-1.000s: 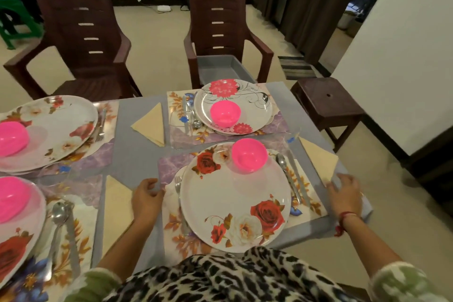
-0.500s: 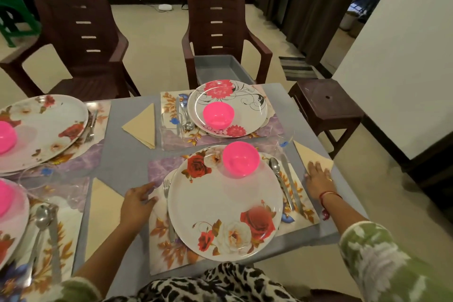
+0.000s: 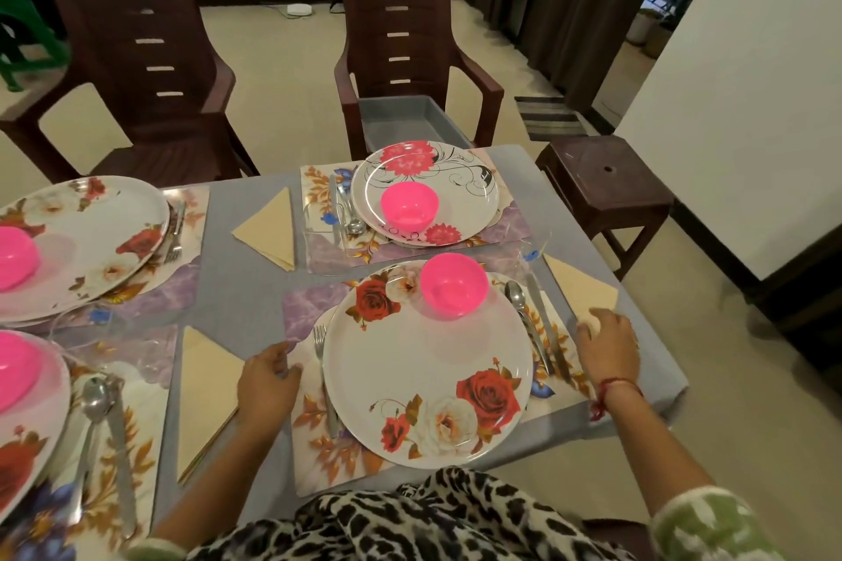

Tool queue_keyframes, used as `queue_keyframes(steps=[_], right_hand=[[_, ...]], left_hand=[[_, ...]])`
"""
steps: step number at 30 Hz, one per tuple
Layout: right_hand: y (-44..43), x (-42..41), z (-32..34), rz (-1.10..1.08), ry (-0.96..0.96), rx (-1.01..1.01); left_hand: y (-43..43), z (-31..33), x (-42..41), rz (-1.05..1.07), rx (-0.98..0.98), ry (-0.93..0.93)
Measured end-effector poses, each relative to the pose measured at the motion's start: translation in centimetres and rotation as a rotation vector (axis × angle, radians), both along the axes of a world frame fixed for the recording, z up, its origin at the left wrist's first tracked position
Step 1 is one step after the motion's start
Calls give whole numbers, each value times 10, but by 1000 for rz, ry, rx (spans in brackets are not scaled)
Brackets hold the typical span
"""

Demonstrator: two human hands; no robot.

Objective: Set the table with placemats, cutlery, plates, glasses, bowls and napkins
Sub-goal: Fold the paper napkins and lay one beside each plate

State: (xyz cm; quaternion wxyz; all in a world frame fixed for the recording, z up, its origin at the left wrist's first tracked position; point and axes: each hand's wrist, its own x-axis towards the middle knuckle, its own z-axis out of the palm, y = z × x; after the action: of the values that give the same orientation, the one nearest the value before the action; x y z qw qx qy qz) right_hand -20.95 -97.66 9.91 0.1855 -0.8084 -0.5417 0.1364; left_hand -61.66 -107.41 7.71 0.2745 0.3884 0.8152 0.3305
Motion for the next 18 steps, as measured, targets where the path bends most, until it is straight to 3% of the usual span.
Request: queue_keyframes(steps=[5,9,12,18], right_hand=[[-39,-1,-17,-4,-55,-124],[-28,4,-13,-31,140,-157],[-22,10,-8,-45,241,-195],[-18,17,-4,-34,213,-196]], left_hand=[[-15,1,14,-78,28,121],[-15,6,16,-58,10,122],[-17,10,18,-10,4,74],[-17,1,14,14,-21,-12]])
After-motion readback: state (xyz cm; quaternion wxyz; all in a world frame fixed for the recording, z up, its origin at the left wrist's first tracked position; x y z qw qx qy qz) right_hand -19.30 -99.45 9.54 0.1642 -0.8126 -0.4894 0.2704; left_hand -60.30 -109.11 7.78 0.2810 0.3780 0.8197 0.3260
